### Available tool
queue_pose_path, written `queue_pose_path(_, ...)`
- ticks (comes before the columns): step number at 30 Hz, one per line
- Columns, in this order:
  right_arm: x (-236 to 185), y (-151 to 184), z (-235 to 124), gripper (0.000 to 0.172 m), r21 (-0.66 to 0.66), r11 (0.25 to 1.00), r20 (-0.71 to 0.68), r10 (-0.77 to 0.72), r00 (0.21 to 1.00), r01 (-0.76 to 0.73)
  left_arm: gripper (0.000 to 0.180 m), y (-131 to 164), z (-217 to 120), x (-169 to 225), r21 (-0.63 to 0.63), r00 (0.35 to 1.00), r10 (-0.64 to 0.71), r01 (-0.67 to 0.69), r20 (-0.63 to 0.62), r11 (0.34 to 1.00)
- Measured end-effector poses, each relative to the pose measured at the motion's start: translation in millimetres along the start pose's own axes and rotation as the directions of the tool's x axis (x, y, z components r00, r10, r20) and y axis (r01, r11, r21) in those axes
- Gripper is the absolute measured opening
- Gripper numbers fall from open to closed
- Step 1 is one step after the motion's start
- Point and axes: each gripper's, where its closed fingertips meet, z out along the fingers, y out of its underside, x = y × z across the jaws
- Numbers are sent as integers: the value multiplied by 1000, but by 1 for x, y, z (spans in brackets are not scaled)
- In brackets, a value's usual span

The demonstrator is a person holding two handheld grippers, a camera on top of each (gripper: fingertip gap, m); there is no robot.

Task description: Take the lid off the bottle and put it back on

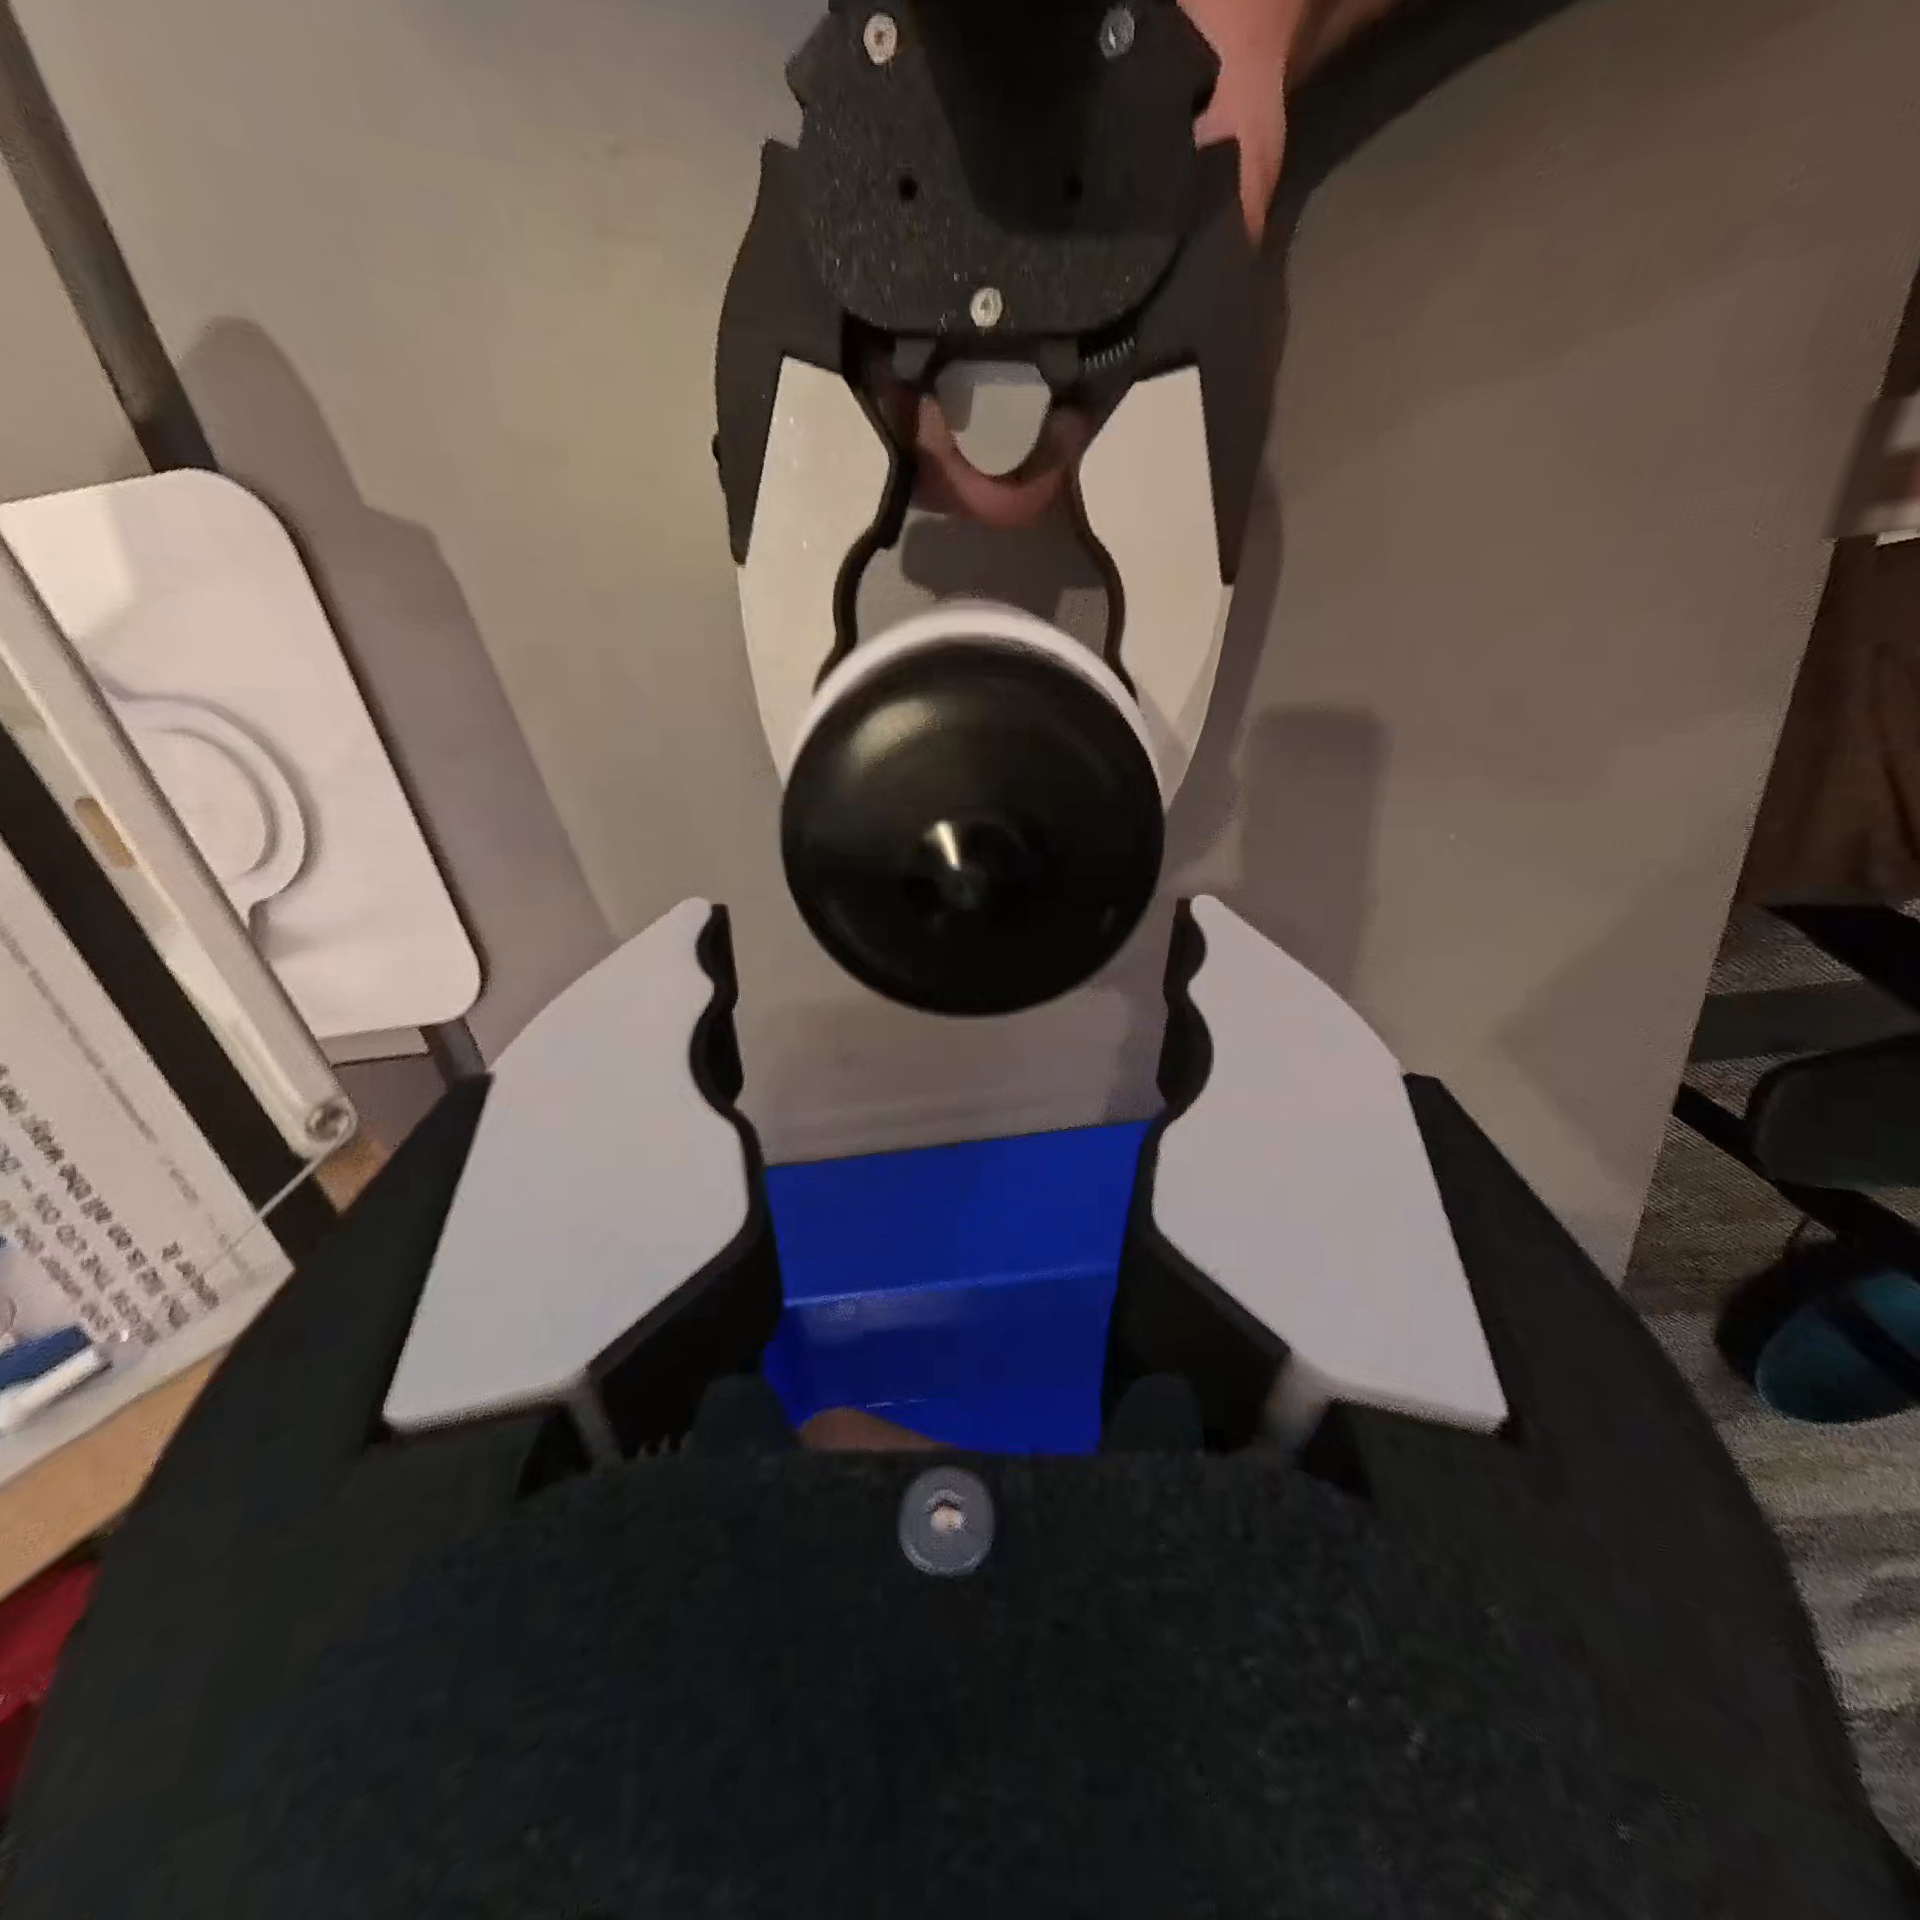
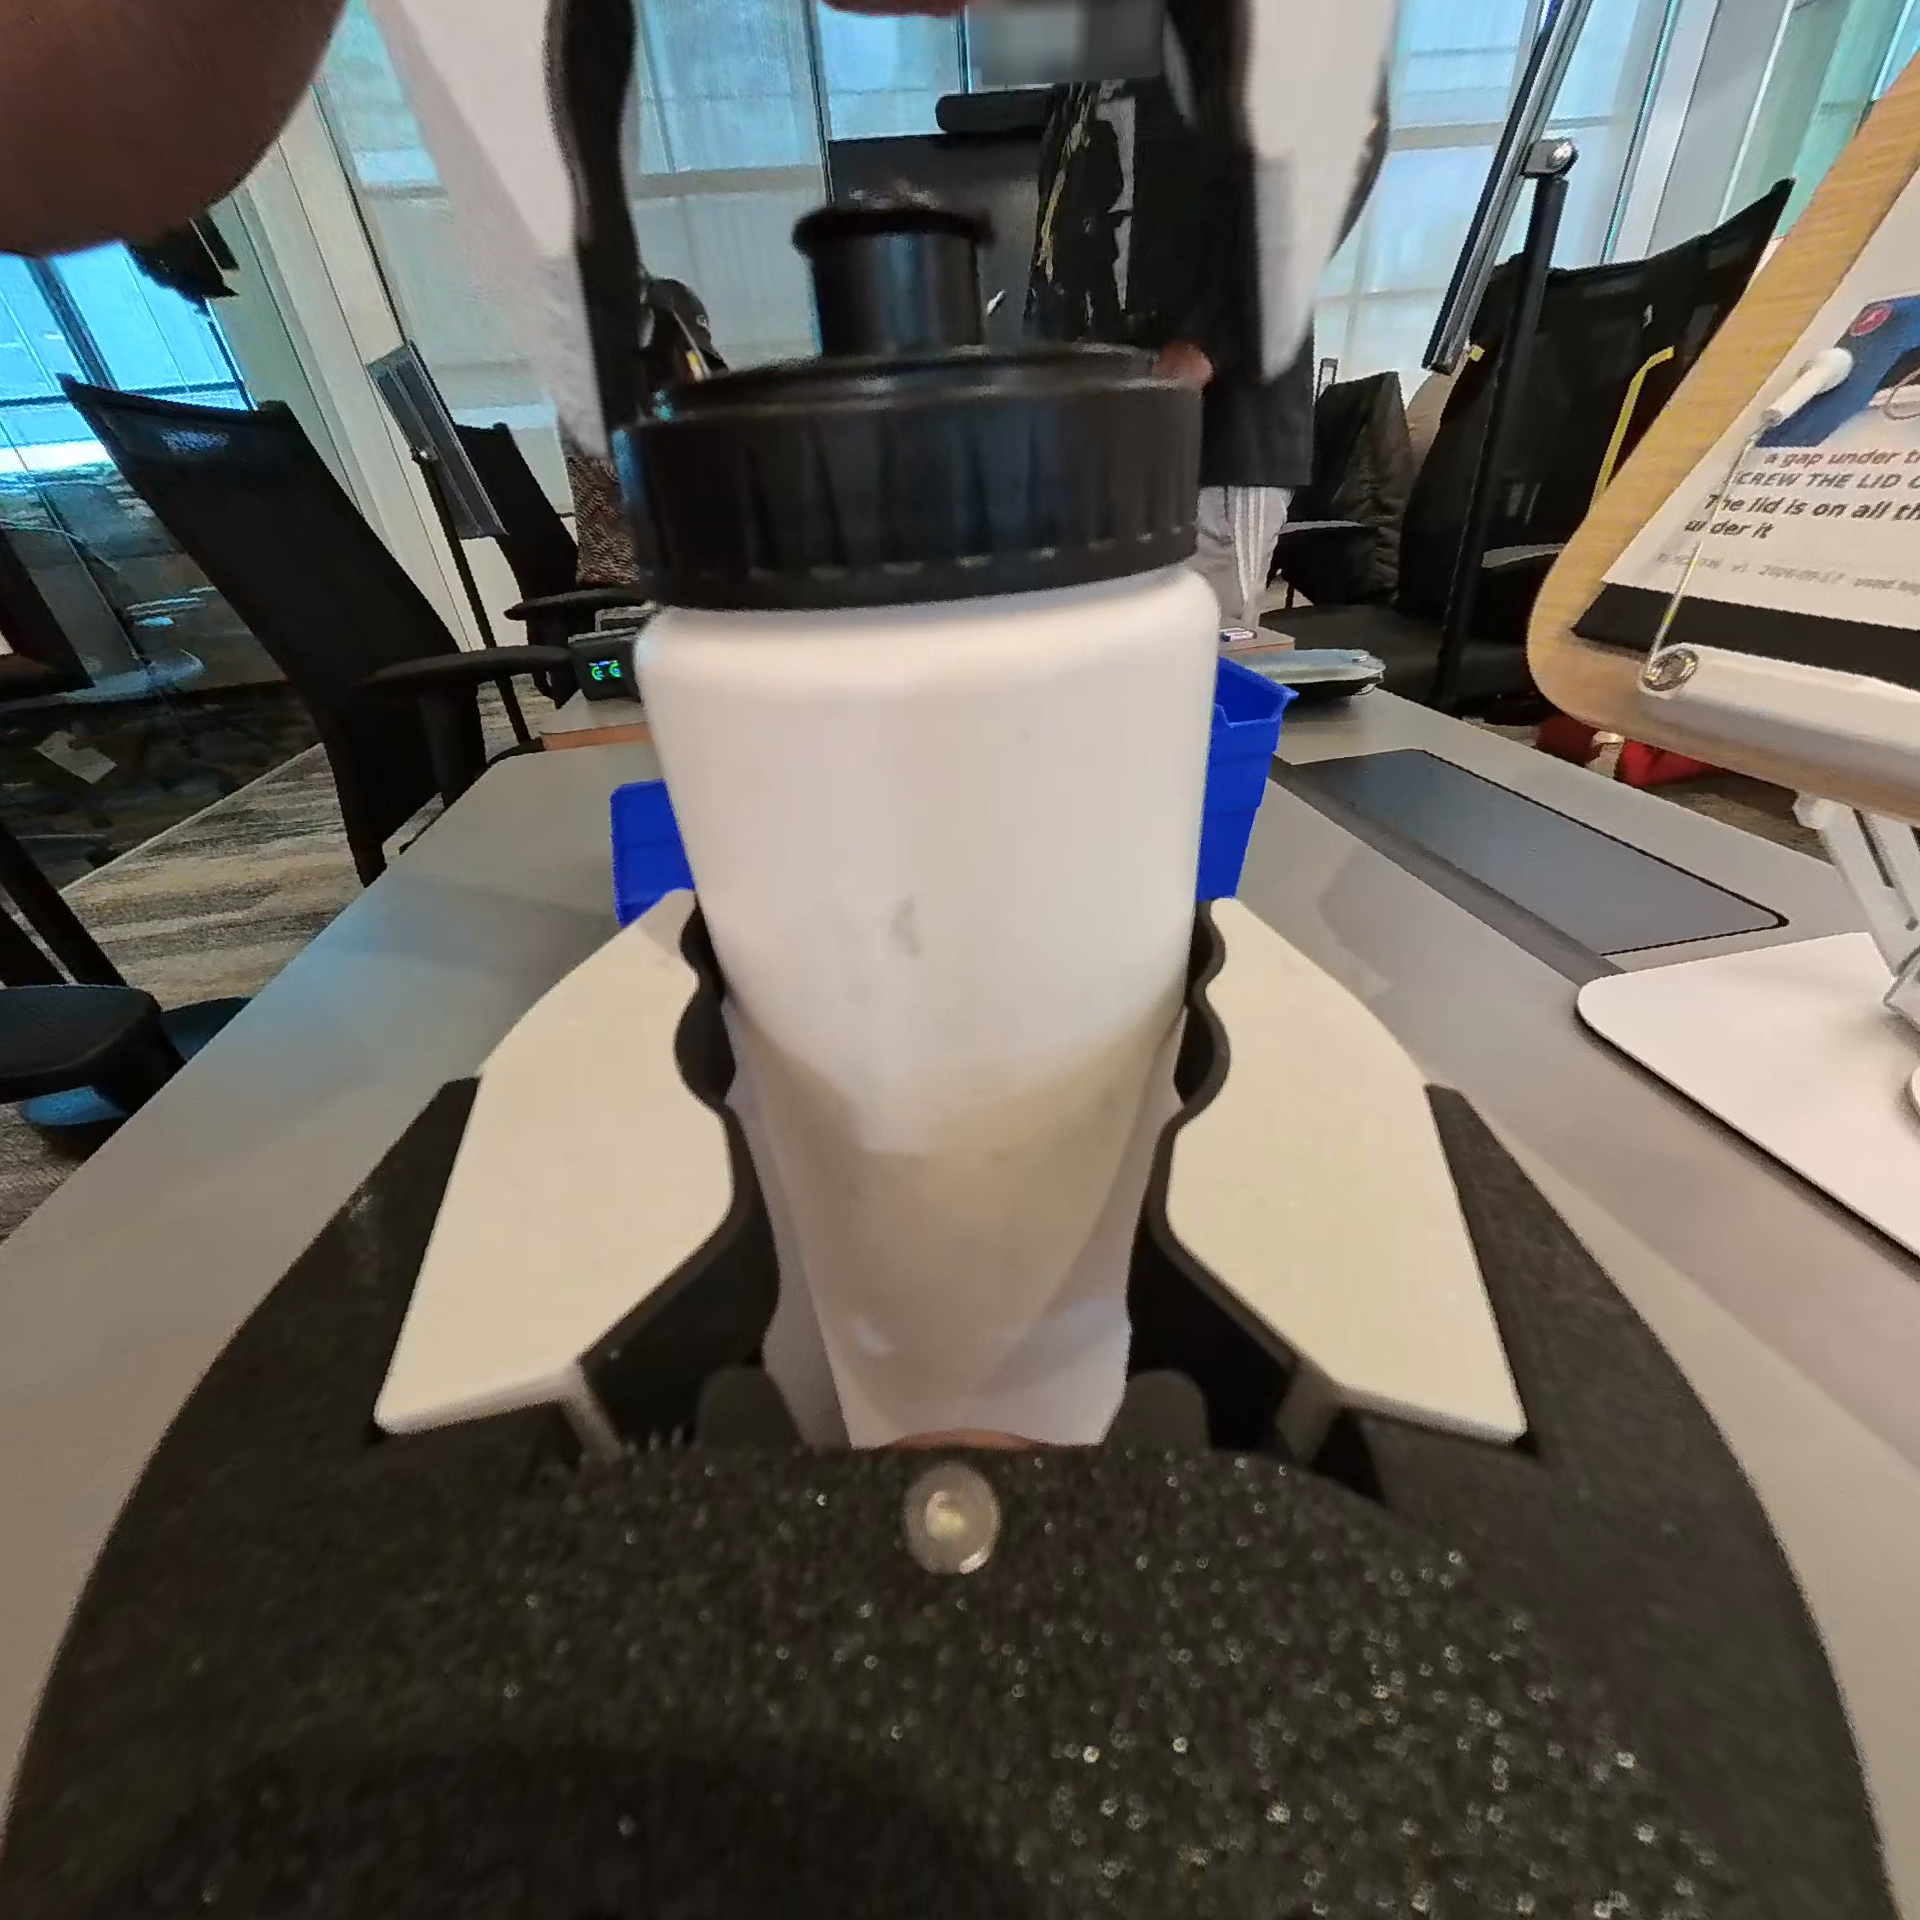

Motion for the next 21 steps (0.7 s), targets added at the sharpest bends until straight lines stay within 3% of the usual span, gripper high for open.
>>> queue_pose_path(7, 0, 0, -1, 85, -3, 1000, -5, -3, 1000, 3, 78, -7, 16, 2, -41, 995, 92, -94, -29, 995)
queue_pose_path(15, 4, 0, -2, 85, 1, 1000, -15, 5, 1000, -5, 71, -11, 13, -2, -65, 983, 179, -175, 48, 982)
queue_pose_path(21, 6, 0, -4, 84, -2, 1000, -25, 12, 1000, -12, 70, -12, 12, -6, -35, 996, 58, -55, 74, 998)
